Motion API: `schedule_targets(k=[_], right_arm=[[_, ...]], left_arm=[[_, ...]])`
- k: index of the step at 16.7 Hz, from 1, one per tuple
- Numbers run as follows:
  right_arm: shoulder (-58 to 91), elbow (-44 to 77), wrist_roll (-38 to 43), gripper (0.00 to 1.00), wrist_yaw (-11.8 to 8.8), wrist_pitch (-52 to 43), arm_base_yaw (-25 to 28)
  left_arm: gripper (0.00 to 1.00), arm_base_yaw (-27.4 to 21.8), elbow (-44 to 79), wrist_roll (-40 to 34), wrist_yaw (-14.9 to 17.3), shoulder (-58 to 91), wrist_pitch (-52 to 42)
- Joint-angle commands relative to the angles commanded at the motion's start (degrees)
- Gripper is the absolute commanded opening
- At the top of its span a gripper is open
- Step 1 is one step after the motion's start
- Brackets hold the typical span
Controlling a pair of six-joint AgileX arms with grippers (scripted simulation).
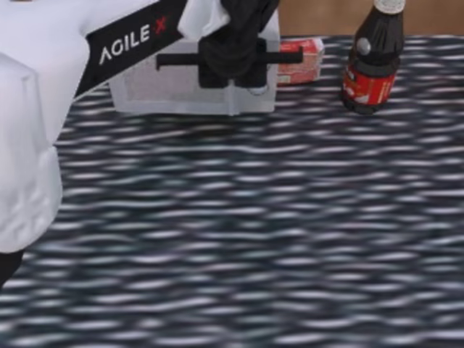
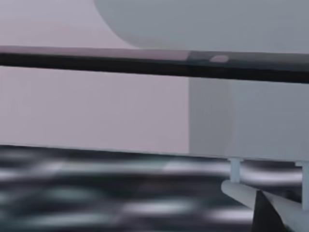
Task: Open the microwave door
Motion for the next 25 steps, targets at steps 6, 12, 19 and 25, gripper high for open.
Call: schedule_targets(k=[6, 12, 19, 25], right_arm=[[0.00, 0.00, 0.00, 1.00, 0.00, 0.00, 0.00], [0.00, 0.00, 0.00, 1.00, 0.00, 0.00, 0.00], [0.00, 0.00, 0.00, 1.00, 0.00, 0.00, 0.00], [0.00, 0.00, 0.00, 1.00, 0.00, 0.00, 0.00]], left_arm=[[0.00, -0.03, -2.16, -0.33, -0.45, -1.62, 0.96], [0.00, -0.03, -2.16, -0.33, -0.45, -1.62, 0.96], [0.00, -0.03, -2.16, -0.33, -0.45, -1.62, 0.96], [0.00, -0.03, -2.16, -0.33, -0.45, -1.62, 0.96]])
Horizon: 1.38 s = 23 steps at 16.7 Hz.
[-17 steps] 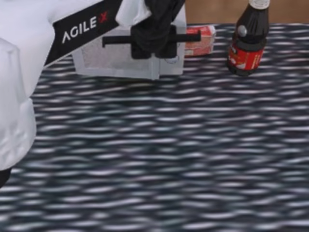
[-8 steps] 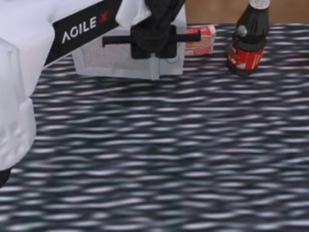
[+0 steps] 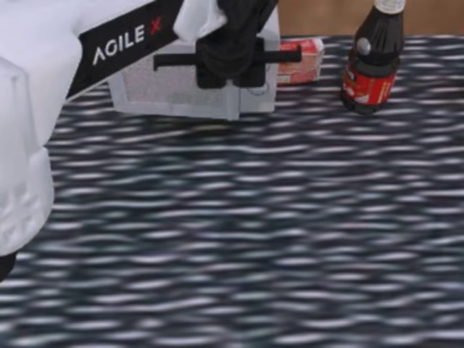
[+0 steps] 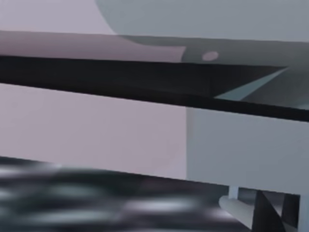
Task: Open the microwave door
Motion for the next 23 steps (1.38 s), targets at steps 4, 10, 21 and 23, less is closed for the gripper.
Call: schedule_targets(k=[4, 10, 21, 23], right_arm=[[0.00, 0.00, 0.00, 1.00, 0.00, 0.00, 0.00], [0.00, 0.00, 0.00, 1.00, 0.00, 0.00, 0.00], [0.00, 0.00, 0.00, 1.00, 0.00, 0.00, 0.00], [0.00, 0.00, 0.00, 1.00, 0.00, 0.00, 0.00]], left_arm=[[0.00, -0.34, -0.25, -0.12, 0.36, 0.18, 0.21], [0.00, 0.25, -8.05, 4.56, 2.11, -4.66, 4.14], [0.00, 0.31, -8.81, 5.05, 2.32, -5.39, 4.81], [0.00, 0.31, -8.81, 5.05, 2.32, -5.39, 4.81]])
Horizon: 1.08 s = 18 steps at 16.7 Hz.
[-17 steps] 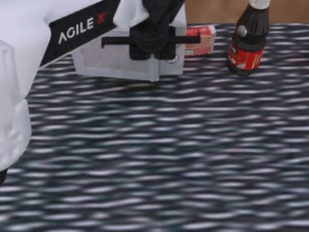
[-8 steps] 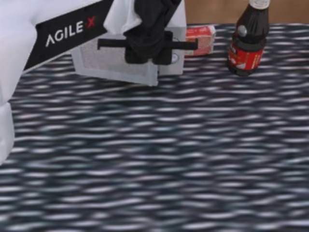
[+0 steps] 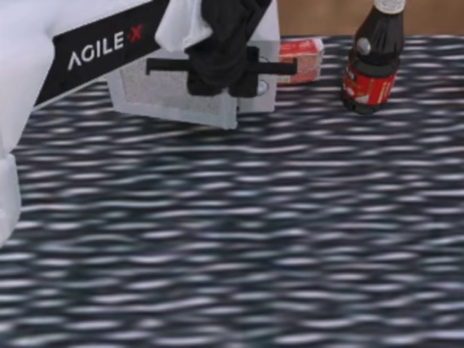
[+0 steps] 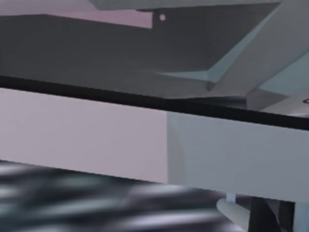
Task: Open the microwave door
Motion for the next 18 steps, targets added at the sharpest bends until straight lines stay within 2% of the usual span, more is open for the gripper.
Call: schedule_targets(k=[13, 18], right_arm=[[0.00, 0.00, 0.00, 1.00, 0.00, 0.00, 0.00], [0.00, 0.00, 0.00, 1.00, 0.00, 0.00, 0.00]], left_arm=[[0.00, 0.00, 0.00, 0.00, 0.00, 0.00, 0.00], [0.00, 0.05, -3.75, 2.28, 1.32, -1.99, 1.64]])
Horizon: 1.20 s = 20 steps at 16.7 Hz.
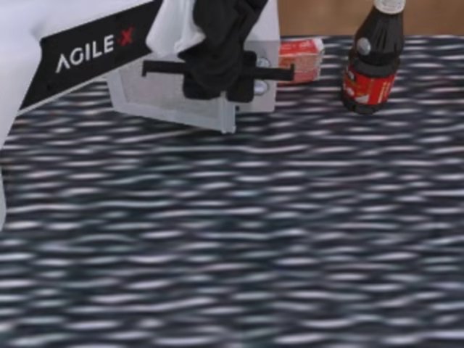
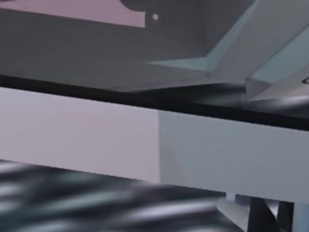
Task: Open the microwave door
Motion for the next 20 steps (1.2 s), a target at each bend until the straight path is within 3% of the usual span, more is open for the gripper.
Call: schedule_targets(k=[4, 20], right_arm=[[0.00, 0.00, 0.00, 1.00, 0.00, 0.00, 0.00], [0.00, 0.00, 0.00, 1.00, 0.00, 0.00, 0.00]], left_arm=[[0.00, 0.59, -4.61, 3.52, 1.57, -3.29, 2.57], [0.00, 0.61, -4.80, 3.68, 1.65, -3.52, 2.78]])
